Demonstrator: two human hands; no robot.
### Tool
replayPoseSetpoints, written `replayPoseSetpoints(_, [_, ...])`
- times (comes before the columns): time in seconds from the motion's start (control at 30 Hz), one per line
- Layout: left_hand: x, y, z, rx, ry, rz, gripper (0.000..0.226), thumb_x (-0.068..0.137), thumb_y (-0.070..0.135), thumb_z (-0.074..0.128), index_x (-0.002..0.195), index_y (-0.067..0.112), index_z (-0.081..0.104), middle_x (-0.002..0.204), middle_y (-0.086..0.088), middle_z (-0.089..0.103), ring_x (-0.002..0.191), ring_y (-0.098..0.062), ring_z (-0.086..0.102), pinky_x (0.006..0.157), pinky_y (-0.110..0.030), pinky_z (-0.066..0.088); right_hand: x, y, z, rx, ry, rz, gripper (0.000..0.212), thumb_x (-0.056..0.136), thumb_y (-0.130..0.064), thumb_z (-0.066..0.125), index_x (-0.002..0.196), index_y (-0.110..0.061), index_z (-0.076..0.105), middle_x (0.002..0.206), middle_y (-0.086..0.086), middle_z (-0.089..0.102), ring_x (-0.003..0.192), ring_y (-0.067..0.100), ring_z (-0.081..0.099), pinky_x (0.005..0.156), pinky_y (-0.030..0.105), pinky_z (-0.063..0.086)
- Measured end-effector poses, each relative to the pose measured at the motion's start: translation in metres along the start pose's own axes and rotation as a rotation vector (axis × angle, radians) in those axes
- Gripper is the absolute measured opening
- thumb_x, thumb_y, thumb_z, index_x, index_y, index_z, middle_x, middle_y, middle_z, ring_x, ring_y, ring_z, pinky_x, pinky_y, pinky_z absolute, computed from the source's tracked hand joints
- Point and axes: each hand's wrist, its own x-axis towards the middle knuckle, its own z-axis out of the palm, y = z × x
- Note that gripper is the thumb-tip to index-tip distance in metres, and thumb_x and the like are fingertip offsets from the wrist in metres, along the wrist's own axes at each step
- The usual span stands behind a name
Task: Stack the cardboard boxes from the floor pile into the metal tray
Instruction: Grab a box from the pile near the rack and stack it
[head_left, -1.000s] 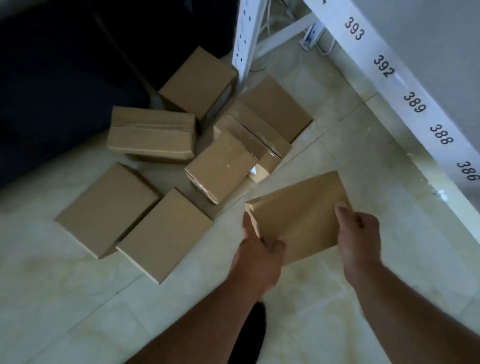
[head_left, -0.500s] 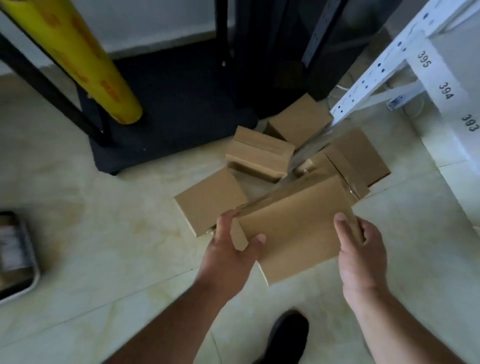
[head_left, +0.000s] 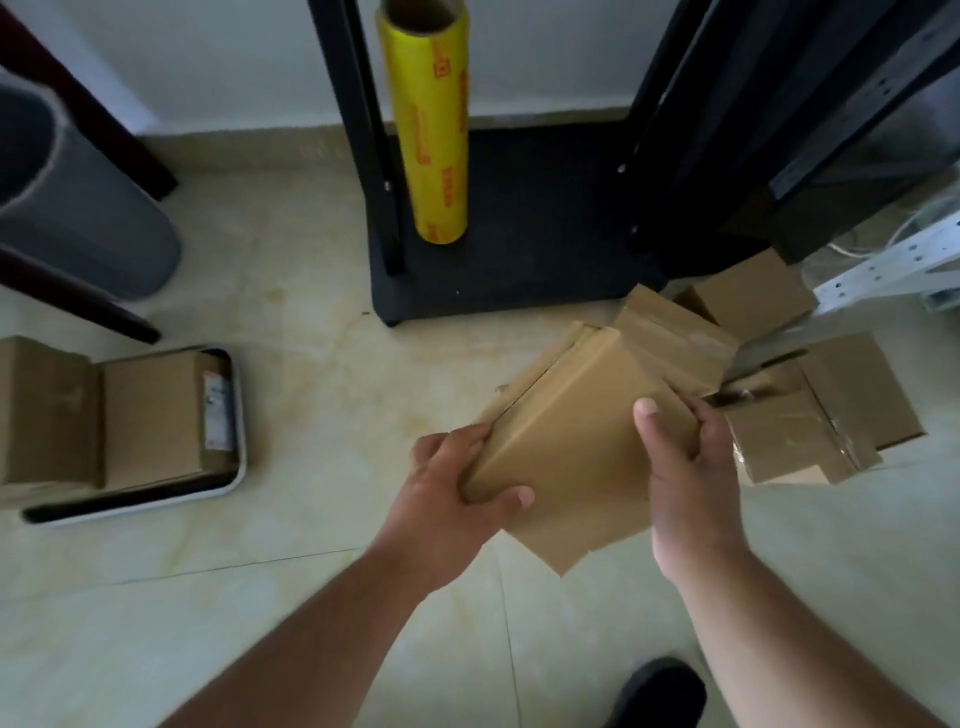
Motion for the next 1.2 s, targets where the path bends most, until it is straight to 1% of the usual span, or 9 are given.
replayPoseSetpoints(0.1, [-0.007, -0.017, -0.025, -0.036, 0.044, -0.043, 0.073, 0.077, 0.050, 0.085, 0.137, 0.053, 0.045, 0.130, 0.027, 0.046, 0.107, -0.010, 0.065, 0.089, -0.033, 0.062, -0.013, -0.008, 0.037, -0.047, -0.050, -0.014, 0.079, 0.081, -0.073, 0.066, 0.150, -0.049, 0.035, 0.144, -0.013, 0.052, 0.122, 0.017, 0.058, 0.097, 0.046, 0.054])
replayPoseSetpoints(0.17, [-0.011, -0.026, -0.038, -0.057, 0.081, -0.053, 0.072, 0.079, 0.048, 0.084, 0.137, 0.053, 0.042, 0.129, 0.021, 0.052, 0.101, -0.007, 0.066, 0.078, -0.022, 0.059, -0.022, -0.013, 0.060, -0.039, -0.083, -0.013, 0.089, 0.086, -0.066, 0.068, 0.158, -0.049, 0.019, 0.150, -0.016, 0.043, 0.126, 0.014, 0.053, 0.099, 0.040, 0.049])
replayPoseSetpoints(0.27, [-0.020, -0.036, -0.051, -0.099, 0.142, -0.061, 0.068, 0.081, 0.047, 0.083, 0.135, 0.053, 0.042, 0.124, 0.024, 0.053, 0.089, 0.007, 0.064, 0.062, -0.007, 0.049, -0.034, -0.013, 0.085, -0.082, -0.125, -0.009, 0.096, 0.081, -0.069, 0.071, 0.153, -0.061, 0.007, 0.160, -0.011, 0.035, 0.134, 0.019, 0.050, 0.107, 0.052, 0.048])
replayPoseSetpoints(0.43, [-0.034, -0.052, -0.072, -0.153, 0.202, -0.072, 0.076, 0.084, 0.045, 0.082, 0.145, 0.052, 0.038, 0.130, 0.023, 0.050, 0.099, 0.006, 0.061, 0.077, -0.016, 0.053, -0.056, -0.008, 0.122, -0.098, -0.174, -0.022, 0.098, 0.088, -0.055, 0.072, 0.155, -0.059, 0.000, 0.153, -0.019, 0.038, 0.122, 0.008, 0.049, 0.102, 0.041, 0.046])
replayPoseSetpoints(0.53, [-0.038, -0.059, -0.083, -0.175, 0.227, -0.057, 0.081, 0.088, 0.043, 0.079, 0.154, 0.048, 0.034, 0.135, 0.025, 0.040, 0.106, 0.013, 0.053, 0.087, -0.016, 0.047, -0.070, 0.000, 0.141, -0.112, -0.235, -0.023, 0.087, 0.090, -0.049, 0.073, 0.158, -0.049, 0.019, 0.140, -0.024, 0.049, 0.118, 0.005, 0.056, 0.100, 0.037, 0.049])
replayPoseSetpoints(0.6, [-0.038, -0.063, -0.091, -0.186, 0.246, -0.066, 0.079, 0.088, 0.042, 0.078, 0.154, 0.048, 0.036, 0.134, 0.025, 0.040, 0.106, 0.012, 0.053, 0.089, -0.016, 0.047, -0.077, 0.007, 0.151, -0.127, -0.244, -0.023, 0.059, 0.089, -0.045, 0.075, 0.142, -0.040, 0.049, 0.126, -0.021, 0.065, 0.110, 0.006, 0.064, 0.091, 0.034, 0.054])
replayPoseSetpoints(0.7, [-0.039, -0.074, -0.108, -0.228, 0.288, -0.101, 0.079, 0.083, 0.047, 0.080, 0.151, 0.049, 0.039, 0.136, 0.023, 0.045, 0.108, -0.003, 0.063, 0.092, -0.032, 0.059, -0.089, 0.015, 0.164, -0.117, -0.276, 0.019, 0.031, 0.089, -0.039, 0.077, 0.117, -0.033, 0.066, 0.105, -0.014, 0.074, 0.100, 0.009, 0.071, 0.083, 0.035, 0.057])
replayPoseSetpoints(0.83, [-0.042, -0.087, -0.132, -0.294, 0.319, -0.149, 0.086, 0.069, 0.062, 0.079, 0.146, 0.055, 0.041, 0.136, 0.019, 0.053, 0.112, -0.022, 0.069, 0.094, -0.052, 0.061, -0.105, 0.019, 0.184, -0.124, -0.400, 0.044, 0.035, 0.093, -0.037, 0.072, 0.126, -0.042, 0.061, 0.108, -0.019, 0.073, 0.097, 0.002, 0.071, 0.078, 0.027, 0.055])
replayPoseSetpoints(1.2, [-0.053, -0.130, -0.206, -0.384, 0.458, -0.272, 0.059, 0.089, 0.048, 0.076, 0.139, 0.033, 0.049, 0.119, 0.007, 0.067, 0.104, -0.017, 0.069, 0.090, -0.047, 0.063, -0.136, 0.018, 0.281, -0.271, -0.521, 0.074, 0.041, 0.094, -0.040, 0.070, 0.132, -0.031, 0.059, 0.115, -0.014, 0.071, 0.102, 0.006, 0.068, 0.090, 0.032, 0.056])
